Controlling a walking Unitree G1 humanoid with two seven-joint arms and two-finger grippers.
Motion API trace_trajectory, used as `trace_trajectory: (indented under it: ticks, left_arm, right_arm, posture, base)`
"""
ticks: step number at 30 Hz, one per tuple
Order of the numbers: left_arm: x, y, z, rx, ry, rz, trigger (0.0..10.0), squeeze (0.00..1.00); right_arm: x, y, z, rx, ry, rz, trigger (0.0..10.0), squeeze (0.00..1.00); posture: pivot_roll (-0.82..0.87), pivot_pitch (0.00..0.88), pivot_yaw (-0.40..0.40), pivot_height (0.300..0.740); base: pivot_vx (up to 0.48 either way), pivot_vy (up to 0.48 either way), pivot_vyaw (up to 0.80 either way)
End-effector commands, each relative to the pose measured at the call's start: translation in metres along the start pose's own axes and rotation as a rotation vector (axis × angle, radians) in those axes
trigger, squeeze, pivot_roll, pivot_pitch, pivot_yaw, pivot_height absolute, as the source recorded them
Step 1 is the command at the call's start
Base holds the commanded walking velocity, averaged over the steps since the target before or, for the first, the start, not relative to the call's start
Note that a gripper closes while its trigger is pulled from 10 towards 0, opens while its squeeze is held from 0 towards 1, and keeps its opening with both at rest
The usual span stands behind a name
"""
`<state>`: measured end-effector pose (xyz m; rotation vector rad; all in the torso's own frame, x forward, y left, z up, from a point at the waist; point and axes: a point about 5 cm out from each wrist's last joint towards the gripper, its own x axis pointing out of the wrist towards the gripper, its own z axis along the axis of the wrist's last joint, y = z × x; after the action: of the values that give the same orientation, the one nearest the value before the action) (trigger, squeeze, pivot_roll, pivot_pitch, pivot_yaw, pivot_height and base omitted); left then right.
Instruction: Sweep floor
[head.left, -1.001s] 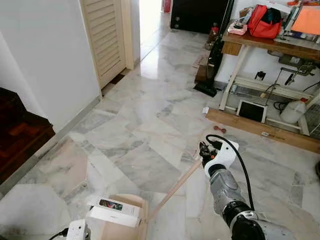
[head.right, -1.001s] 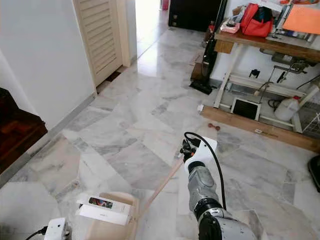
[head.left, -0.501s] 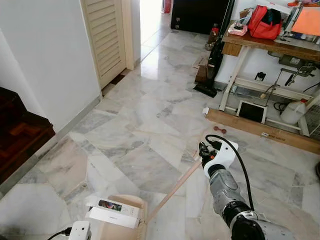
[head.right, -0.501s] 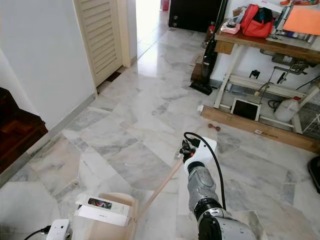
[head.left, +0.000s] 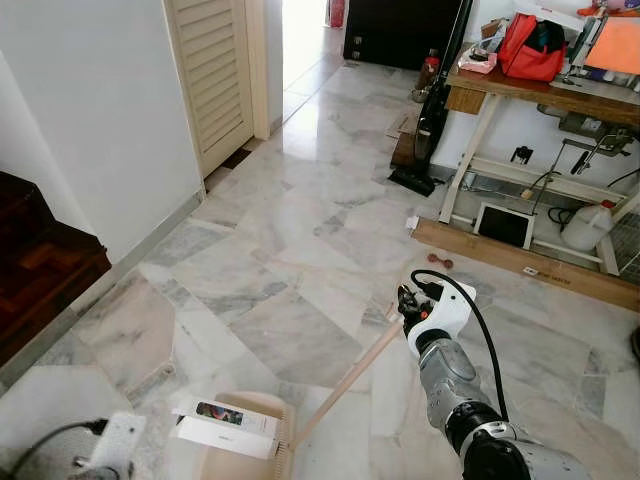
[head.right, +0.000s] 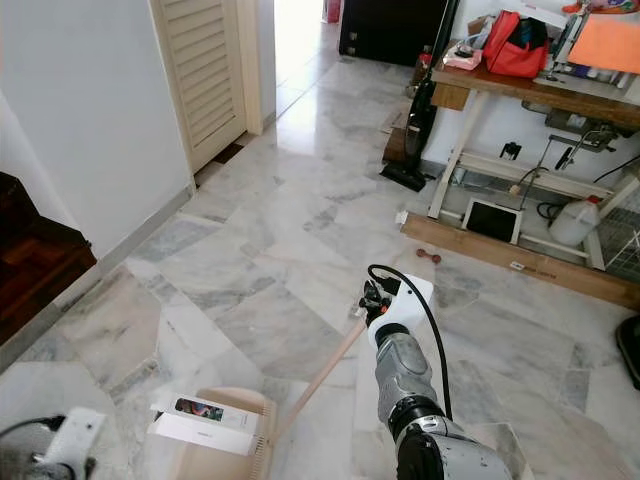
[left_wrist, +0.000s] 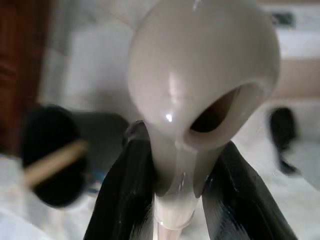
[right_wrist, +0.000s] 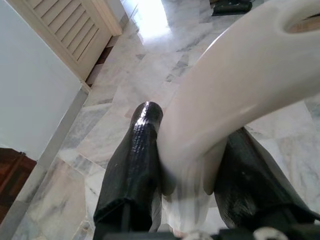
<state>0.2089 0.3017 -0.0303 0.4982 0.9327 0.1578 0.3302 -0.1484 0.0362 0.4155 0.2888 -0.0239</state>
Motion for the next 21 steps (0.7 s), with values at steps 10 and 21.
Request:
trace_trajectory:
  ticks: [10, 21]
  left_arm:
    - [-0.008, 0.015, 0.058, -0.003, -0.317, 0.239, 10.0, 0.0]
    - [-0.024, 0.01, 0.082, -0.085, -0.536, 0.351, 10.0, 0.0]
  right_arm:
    - [0.002, 0.0, 0.008, 0.025, -0.039, -0.003, 10.0, 0.0]
    - [0.002, 0.0, 0.009, 0.002, -0.041, 0.0, 10.0, 0.0]
  posture:
    - [0.16, 0.0, -0.083, 0.74]
    - [0.15, 0.0, -0.085, 0.74]
  base:
    - [0.0, 0.0, 0.0]
    - [0.0, 0.0, 0.0]
